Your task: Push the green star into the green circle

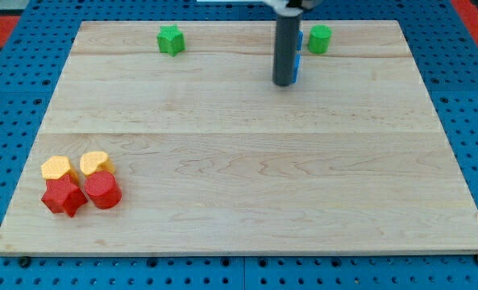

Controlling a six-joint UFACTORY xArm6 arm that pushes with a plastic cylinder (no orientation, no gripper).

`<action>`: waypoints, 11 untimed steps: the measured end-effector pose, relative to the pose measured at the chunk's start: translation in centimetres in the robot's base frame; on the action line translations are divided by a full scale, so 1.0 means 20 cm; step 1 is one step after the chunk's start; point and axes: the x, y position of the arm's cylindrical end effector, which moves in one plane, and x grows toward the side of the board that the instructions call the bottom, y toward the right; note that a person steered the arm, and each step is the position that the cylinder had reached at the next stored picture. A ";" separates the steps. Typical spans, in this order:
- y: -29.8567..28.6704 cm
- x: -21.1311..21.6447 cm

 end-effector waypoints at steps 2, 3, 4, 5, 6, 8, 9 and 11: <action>0.31 -0.06; -0.35 0.00; -1.03 -0.02; -1.19 -0.35; -1.06 -0.42; -0.50 -0.48; -0.13 -0.48; -0.07 -0.35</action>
